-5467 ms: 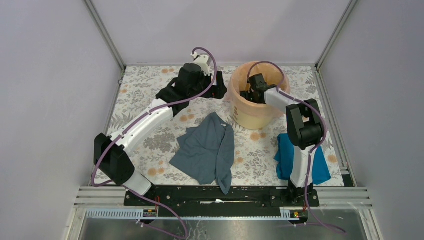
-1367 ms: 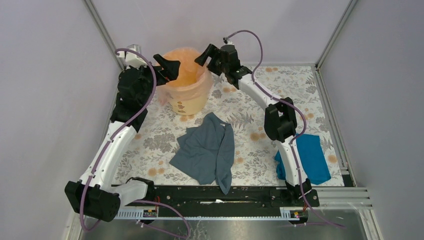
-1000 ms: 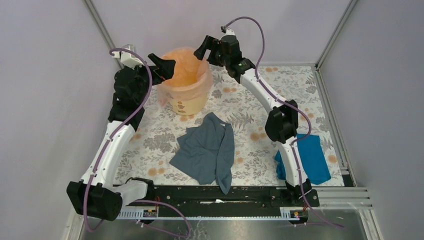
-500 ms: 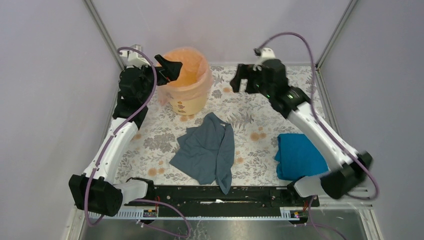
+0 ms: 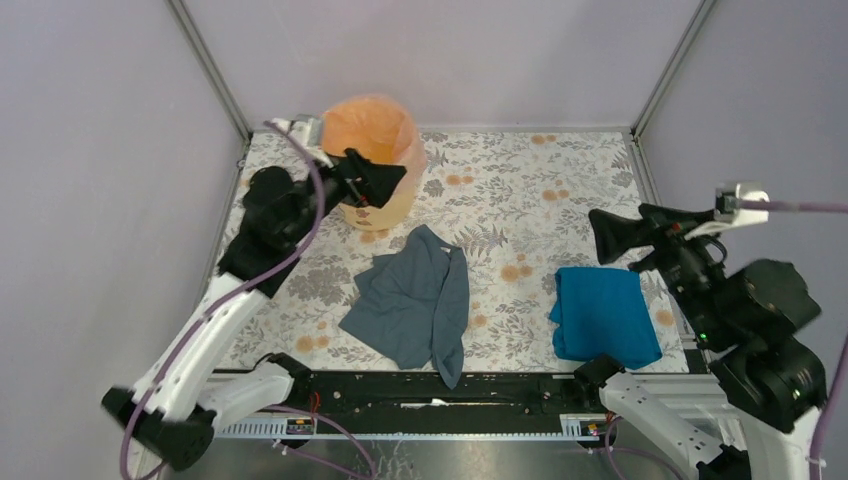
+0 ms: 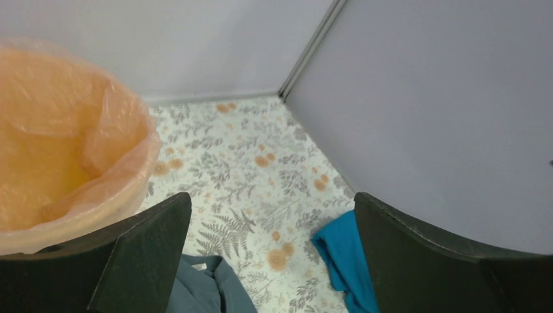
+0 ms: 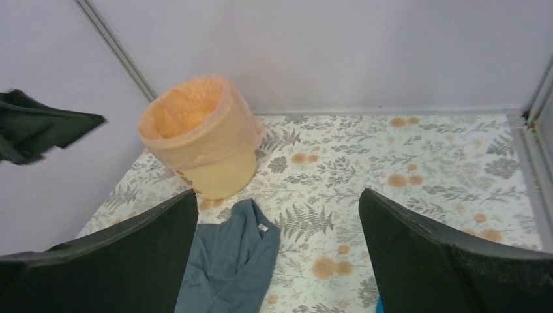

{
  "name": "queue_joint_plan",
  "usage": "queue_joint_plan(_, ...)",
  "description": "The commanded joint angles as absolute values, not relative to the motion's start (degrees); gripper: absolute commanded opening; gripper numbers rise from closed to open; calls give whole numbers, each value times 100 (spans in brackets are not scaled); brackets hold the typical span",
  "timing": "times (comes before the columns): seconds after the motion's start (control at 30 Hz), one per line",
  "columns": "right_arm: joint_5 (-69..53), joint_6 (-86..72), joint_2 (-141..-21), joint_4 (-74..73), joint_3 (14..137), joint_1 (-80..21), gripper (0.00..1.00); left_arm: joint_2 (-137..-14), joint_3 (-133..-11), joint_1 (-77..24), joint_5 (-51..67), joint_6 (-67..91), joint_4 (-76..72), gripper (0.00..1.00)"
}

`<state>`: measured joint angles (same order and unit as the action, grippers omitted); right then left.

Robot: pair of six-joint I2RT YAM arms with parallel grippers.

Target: Put the trash bags into the trash bin

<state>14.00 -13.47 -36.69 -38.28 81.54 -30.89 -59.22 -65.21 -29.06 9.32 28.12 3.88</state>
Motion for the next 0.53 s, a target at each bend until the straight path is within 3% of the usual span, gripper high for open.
queue_joint_plan(0.0,1483,-471,-3396,-4317,8440,-3093,100,-4975,-7485,-2870,828,2432,1607,99)
queue_joint_plan(0.17,1552,-329,-3255,-4193,8664,-3100,100,-4714,-8808,-2874,117,1833,3218,99)
queue_joint_plan(0.5,2142,-453,-3276,-3698,8262,-3090,100,-4409,-9026,-2874,-597,1808,3226,99)
